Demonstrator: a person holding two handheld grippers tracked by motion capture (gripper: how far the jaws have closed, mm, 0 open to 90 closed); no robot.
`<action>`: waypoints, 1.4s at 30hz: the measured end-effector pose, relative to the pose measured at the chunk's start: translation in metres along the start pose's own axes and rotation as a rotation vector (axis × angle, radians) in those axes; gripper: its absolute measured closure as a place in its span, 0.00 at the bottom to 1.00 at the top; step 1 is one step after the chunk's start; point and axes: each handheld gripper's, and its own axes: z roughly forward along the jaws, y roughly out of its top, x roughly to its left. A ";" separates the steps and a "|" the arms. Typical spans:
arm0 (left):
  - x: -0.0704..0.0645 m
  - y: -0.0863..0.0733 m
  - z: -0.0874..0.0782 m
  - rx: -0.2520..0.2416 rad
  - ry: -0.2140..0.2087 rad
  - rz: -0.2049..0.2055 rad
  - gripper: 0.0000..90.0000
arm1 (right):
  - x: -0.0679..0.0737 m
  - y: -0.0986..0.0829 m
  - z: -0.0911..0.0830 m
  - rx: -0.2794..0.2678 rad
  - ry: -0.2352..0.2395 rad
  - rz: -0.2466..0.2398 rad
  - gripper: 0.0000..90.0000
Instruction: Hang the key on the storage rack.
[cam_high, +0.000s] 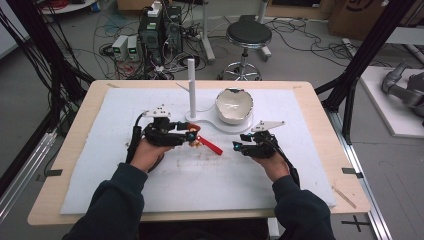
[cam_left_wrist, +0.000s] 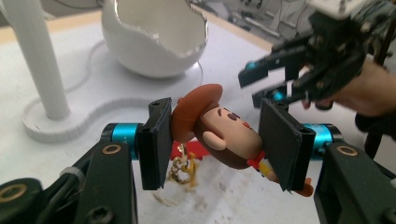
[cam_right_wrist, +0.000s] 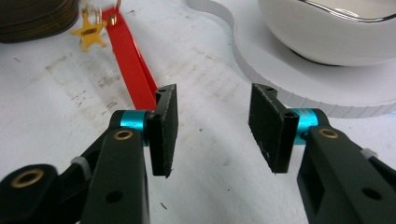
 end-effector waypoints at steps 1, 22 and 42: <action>0.001 0.005 -0.002 -0.009 0.003 0.002 0.51 | 0.000 0.000 0.000 0.000 0.000 0.000 0.59; 0.024 0.097 -0.034 -0.178 0.049 0.087 0.51 | -0.011 -0.001 -0.014 -0.069 -0.084 0.004 0.35; 0.034 0.126 -0.025 -0.210 0.065 0.077 0.51 | -0.018 -0.004 -0.023 -0.097 -0.093 0.016 0.34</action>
